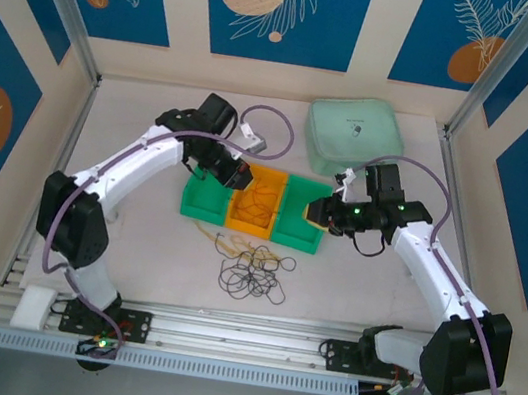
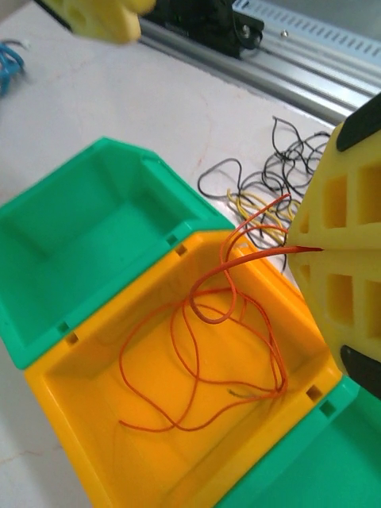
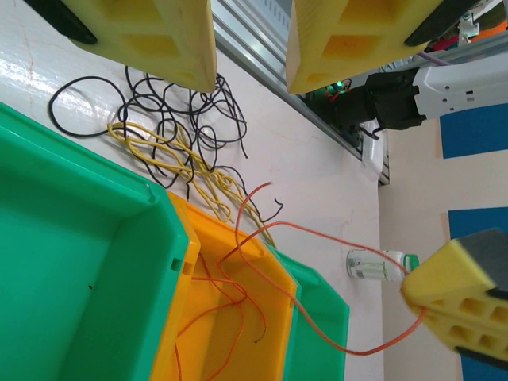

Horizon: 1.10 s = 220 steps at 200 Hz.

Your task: Untangle the cables

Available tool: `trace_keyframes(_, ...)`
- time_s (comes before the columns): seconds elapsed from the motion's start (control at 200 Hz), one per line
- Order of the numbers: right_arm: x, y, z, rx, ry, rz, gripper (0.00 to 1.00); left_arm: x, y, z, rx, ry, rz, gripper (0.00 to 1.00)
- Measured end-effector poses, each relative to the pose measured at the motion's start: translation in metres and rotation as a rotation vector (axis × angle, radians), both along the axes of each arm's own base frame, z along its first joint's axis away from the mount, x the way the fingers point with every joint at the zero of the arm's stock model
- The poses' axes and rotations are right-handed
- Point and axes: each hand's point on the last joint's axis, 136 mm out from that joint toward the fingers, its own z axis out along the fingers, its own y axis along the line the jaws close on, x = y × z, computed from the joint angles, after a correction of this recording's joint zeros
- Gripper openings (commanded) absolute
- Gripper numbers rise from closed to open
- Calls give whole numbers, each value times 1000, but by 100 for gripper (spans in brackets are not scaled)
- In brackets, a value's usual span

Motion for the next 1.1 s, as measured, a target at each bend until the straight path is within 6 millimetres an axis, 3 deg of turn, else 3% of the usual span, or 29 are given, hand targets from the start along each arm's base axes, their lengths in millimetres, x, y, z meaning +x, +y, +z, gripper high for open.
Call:
trace_keyframes(0.29, -8, 3, -15, -63, 20, 34, 30, 24, -2, -32, 61, -19, 22, 0)
trace_keyframes(0.36, -14, 6, -21, -101, 29, 60, 30, 27, -4, -43, 68, -3, 27, 26)
trace_keyframes(0.535, -32, 17, -29, -202, 27, 147, 31, 32, -7, -58, 61, 19, 62, 38)
trace_keyframes(0.655, -45, 20, -36, -269, 34, 197, 31, 38, -10, -57, 38, 14, 95, 38)
trace_keyframes(0.75, -57, 21, -44, -324, 51, 232, 31, 40, -10, -48, 14, 4, 122, 38)
trace_keyframes(0.85, -71, 23, -52, -363, 64, 272, 31, 36, -8, -23, -32, -25, 154, 38)
trace_keyframes(1.0, -105, 23, -81, -420, 141, 335, 34, 10, 3, 25, -126, -75, 181, 39)
trace_keyframes(1.1, -128, 21, -100, -454, 189, 374, 37, -8, 11, 41, -161, -89, 195, 39)
